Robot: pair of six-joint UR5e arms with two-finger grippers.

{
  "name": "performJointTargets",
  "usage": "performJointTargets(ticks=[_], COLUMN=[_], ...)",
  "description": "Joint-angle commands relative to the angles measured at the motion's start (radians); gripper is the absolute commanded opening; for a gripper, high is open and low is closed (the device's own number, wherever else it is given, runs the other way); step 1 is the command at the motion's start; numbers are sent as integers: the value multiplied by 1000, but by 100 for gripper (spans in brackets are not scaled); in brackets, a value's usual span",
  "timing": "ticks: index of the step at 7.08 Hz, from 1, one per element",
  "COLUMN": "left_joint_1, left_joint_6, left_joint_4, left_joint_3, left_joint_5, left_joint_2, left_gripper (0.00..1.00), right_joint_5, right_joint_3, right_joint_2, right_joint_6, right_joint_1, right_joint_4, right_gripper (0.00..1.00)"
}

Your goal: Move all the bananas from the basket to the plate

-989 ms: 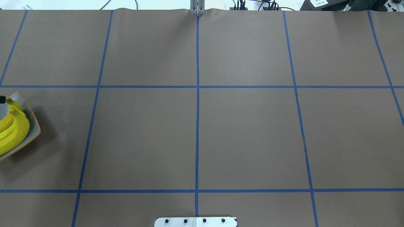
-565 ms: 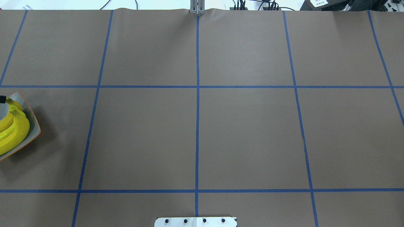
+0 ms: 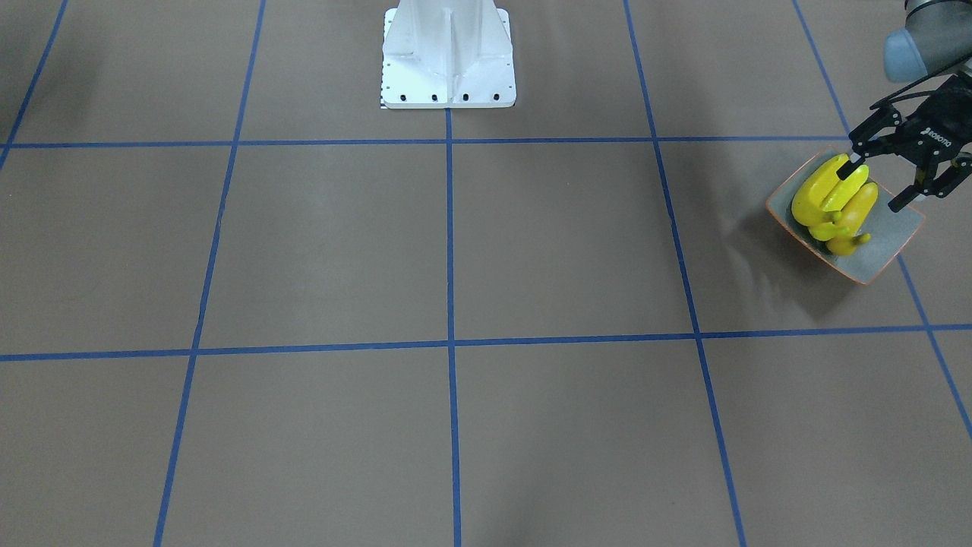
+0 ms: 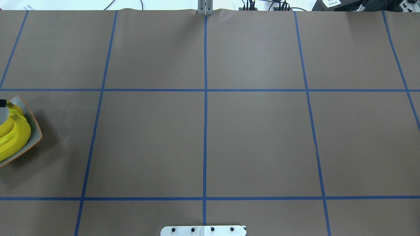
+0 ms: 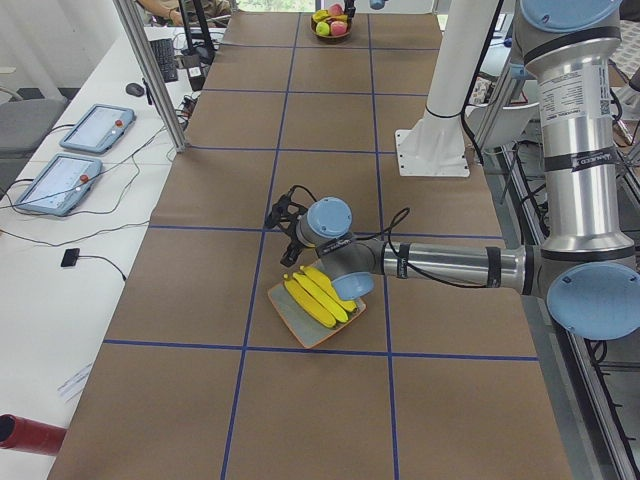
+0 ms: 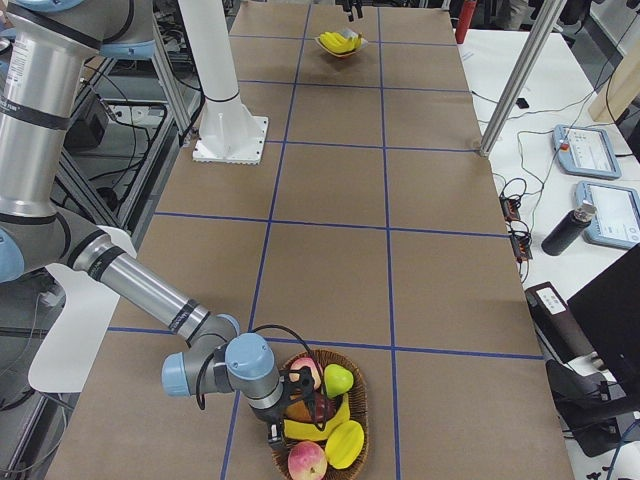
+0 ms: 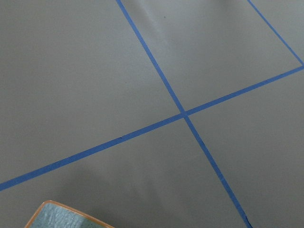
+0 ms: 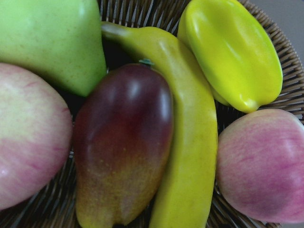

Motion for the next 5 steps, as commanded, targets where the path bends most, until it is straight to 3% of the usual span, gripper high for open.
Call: performJointTargets(ticks=[1,3,5], left_joint_1=[0,0,-1], left_joint_6=[0,1,1], left_joint_4=[0,0,0], left_joint_3=[0,0,0], left_joint_5=[1,-1,-1], left_joint_2=[0,2,2], left_gripper=[100,100,100], right_joint_5=[-20,-21,-20], right_joint_3=[-12,-18,-18], right_joint_2=[0,-2,1], right_joint_6=[-26,-28,-26], right_joint_1=[-2,-9,-24], right_joint_4=[1,1,2], right_gripper=[70,59,57])
